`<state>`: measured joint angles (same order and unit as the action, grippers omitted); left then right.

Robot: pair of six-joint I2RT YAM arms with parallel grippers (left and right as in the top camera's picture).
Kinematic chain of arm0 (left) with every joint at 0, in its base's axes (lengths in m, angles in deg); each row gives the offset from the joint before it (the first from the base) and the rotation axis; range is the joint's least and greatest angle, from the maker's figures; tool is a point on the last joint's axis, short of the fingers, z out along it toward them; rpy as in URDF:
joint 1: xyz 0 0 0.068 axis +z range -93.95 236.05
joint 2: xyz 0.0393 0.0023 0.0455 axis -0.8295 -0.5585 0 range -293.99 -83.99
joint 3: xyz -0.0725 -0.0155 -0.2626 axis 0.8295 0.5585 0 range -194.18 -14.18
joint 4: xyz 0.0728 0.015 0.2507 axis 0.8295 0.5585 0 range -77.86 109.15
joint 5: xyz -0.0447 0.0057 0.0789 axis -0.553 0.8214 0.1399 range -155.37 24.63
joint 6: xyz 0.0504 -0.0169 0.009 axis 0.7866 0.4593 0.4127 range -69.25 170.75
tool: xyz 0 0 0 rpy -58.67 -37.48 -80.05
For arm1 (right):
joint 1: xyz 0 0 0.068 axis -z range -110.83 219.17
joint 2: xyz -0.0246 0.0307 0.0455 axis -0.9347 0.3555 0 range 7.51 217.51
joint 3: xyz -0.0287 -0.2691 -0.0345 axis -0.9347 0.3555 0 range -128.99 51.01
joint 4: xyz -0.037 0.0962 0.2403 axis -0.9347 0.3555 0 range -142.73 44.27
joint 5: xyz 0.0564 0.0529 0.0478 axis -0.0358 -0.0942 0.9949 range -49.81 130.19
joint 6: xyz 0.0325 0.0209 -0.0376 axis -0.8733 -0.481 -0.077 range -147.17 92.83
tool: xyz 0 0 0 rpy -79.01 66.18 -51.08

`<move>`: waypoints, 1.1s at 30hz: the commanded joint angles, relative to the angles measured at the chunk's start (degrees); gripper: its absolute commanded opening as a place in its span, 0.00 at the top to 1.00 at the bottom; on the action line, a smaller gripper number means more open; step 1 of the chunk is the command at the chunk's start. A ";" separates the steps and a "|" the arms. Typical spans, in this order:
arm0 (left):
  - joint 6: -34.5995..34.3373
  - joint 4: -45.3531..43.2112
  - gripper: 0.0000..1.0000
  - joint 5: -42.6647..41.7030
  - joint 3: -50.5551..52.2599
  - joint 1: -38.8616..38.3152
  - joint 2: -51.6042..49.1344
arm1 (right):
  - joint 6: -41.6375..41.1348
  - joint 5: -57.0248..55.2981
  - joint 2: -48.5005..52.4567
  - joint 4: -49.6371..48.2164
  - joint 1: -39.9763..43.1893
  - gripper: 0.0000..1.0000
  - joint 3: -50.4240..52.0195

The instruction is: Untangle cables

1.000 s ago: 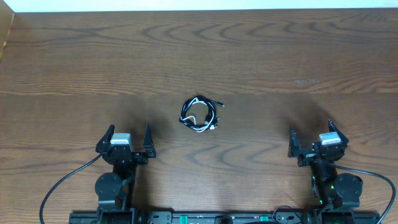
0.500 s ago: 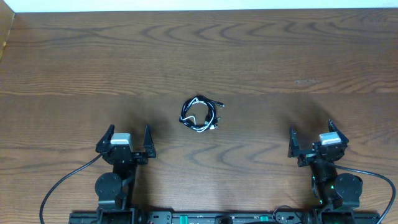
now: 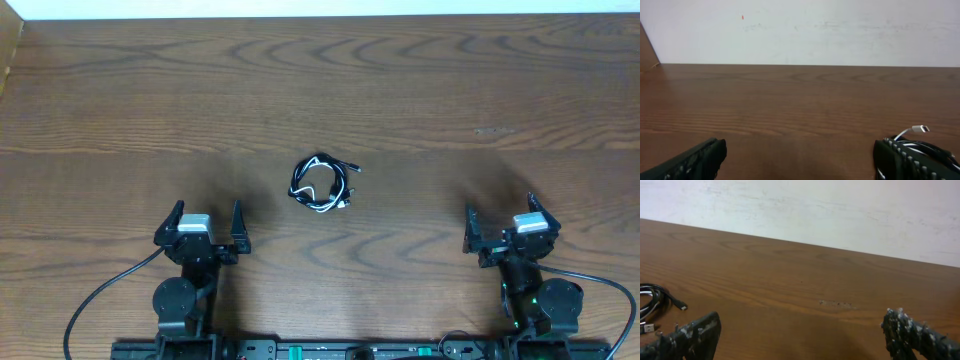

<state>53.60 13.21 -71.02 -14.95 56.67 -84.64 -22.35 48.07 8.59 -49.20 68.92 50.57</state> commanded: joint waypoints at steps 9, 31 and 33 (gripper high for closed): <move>0.33 2.56 0.01 -1.01 0.55 -0.07 0.00 | -0.04 -0.22 0.07 0.15 0.20 0.01 0.11; 0.35 2.56 0.01 -0.96 0.55 -0.07 0.00 | -0.04 -0.22 0.07 0.15 0.20 0.01 0.11; 0.35 2.56 0.01 -0.79 0.55 -0.07 0.00 | 0.20 -1.29 0.07 0.15 0.22 0.01 0.11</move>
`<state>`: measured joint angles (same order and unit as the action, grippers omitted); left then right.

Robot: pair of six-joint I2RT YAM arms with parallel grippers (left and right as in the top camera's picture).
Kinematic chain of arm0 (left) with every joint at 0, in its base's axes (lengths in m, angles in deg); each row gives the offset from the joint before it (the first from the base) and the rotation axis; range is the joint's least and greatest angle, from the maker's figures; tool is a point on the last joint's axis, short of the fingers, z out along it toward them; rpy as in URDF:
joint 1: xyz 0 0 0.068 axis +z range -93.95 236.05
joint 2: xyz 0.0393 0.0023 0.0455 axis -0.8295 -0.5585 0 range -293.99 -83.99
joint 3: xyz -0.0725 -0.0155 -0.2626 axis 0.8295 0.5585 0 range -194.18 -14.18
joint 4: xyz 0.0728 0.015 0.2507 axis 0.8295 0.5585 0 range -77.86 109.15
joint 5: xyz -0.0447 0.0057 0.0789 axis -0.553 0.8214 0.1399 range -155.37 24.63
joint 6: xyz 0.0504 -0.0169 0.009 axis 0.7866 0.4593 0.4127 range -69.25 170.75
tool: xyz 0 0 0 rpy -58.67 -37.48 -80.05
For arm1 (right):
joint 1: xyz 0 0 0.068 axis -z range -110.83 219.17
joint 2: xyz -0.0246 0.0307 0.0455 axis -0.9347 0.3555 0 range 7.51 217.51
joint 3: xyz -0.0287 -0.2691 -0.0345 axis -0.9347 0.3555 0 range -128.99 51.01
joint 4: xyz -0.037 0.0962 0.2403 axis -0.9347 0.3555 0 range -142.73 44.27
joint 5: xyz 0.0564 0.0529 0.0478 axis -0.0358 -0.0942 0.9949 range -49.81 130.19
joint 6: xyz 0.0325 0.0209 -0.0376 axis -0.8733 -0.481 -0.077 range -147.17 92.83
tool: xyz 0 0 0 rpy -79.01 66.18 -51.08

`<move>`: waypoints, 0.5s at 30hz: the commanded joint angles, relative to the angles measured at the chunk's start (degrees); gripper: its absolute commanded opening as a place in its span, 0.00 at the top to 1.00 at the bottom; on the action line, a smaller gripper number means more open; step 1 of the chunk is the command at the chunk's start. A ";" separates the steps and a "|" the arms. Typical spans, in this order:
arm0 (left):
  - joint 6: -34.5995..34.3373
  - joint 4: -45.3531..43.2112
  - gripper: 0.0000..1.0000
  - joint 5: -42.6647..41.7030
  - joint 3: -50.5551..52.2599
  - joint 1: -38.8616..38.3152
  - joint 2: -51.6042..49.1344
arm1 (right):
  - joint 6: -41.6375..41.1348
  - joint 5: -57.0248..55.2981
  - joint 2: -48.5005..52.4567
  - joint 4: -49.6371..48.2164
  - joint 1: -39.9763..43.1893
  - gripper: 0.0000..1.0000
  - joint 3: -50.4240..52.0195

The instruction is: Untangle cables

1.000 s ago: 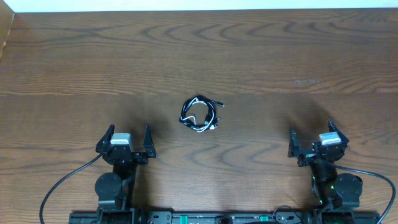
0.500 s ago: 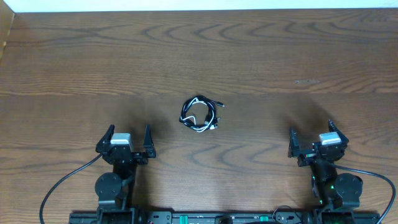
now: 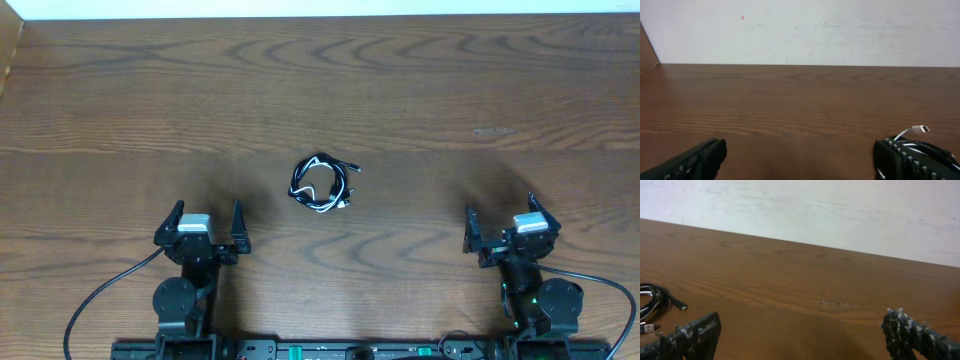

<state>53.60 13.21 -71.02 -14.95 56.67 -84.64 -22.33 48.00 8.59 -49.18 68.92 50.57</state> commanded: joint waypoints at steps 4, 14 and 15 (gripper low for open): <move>0.31 2.54 0.01 -1.40 0.55 -0.07 0.00 | -0.09 -0.31 0.07 0.11 0.20 0.01 0.11; 0.35 -1.29 0.01 -1.44 0.50 -0.11 -0.02 | -0.11 0.28 0.09 0.15 0.17 0.01 0.11; 0.33 -1.09 0.01 -1.44 0.50 -0.11 -0.02 | -0.09 0.22 0.13 0.15 0.17 0.01 0.11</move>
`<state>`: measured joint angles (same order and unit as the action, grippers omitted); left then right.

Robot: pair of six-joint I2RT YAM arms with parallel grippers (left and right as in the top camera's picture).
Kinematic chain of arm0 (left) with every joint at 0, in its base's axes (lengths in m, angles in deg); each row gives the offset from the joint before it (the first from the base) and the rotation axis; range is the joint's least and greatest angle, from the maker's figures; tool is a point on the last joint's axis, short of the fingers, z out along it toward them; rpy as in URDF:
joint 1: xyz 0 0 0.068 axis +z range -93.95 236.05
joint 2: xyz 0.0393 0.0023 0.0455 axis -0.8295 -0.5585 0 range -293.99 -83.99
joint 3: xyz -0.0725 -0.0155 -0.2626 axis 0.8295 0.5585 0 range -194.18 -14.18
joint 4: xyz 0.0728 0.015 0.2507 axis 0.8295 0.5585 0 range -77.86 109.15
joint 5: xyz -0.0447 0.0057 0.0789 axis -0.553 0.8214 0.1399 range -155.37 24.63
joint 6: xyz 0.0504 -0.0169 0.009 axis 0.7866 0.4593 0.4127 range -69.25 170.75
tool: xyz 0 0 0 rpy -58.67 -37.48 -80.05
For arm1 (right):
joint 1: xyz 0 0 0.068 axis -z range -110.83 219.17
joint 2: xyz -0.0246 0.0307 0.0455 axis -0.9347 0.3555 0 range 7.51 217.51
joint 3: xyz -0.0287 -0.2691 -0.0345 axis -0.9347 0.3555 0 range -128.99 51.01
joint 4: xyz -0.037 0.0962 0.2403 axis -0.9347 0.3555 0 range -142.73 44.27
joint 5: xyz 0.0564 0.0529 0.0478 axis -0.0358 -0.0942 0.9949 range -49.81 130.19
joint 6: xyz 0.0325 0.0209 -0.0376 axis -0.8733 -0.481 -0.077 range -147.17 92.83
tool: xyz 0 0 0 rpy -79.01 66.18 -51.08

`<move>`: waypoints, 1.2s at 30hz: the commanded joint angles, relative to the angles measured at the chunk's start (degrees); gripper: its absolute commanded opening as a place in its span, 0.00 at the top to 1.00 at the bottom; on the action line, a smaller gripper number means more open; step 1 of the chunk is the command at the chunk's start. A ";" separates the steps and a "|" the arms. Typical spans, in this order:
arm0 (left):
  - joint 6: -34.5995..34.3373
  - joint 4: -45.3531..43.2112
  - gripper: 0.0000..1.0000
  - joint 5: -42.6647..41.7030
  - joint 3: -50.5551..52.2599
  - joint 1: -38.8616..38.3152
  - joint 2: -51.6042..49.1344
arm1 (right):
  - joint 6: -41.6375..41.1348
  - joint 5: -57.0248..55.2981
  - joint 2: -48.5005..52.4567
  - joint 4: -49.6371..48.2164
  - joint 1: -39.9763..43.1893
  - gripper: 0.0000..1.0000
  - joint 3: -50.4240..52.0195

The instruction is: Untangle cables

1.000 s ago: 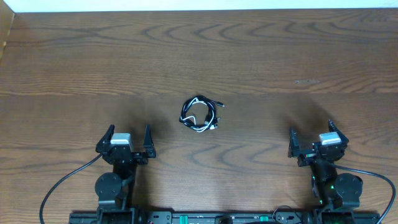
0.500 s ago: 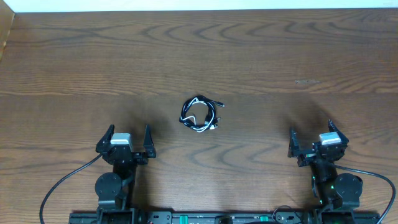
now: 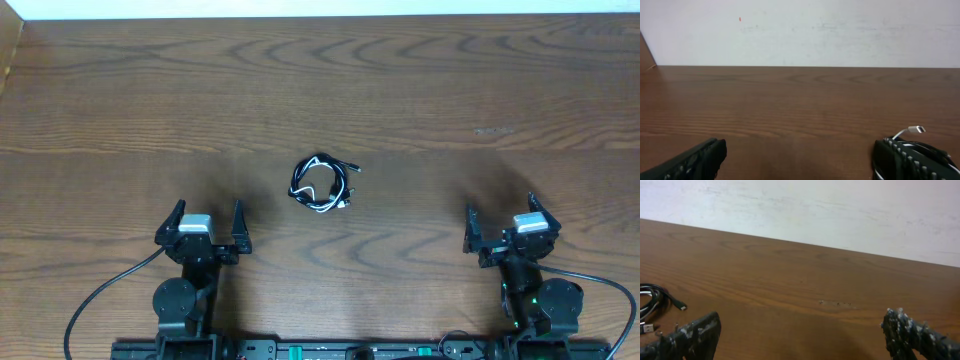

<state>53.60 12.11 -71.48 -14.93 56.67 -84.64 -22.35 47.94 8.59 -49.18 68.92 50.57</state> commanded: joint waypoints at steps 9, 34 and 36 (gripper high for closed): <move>-0.33 0.61 0.01 -0.98 -1.99 -0.11 -4.76 | -0.07 0.33 0.20 0.11 0.17 0.01 0.11; -7.85 20.15 0.01 -3.43 -49.57 -5.35 -53.31 | -6.51 8.61 7.32 11.80 0.22 0.01 -15.58; -7.85 23.17 0.01 -2.38 -53.20 -6.78 -56.50 | -6.51 9.29 10.93 12.46 0.20 0.01 -18.58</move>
<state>46.24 32.94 -75.44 -62.89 51.73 -137.42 -27.99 55.17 15.69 -37.31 68.92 36.01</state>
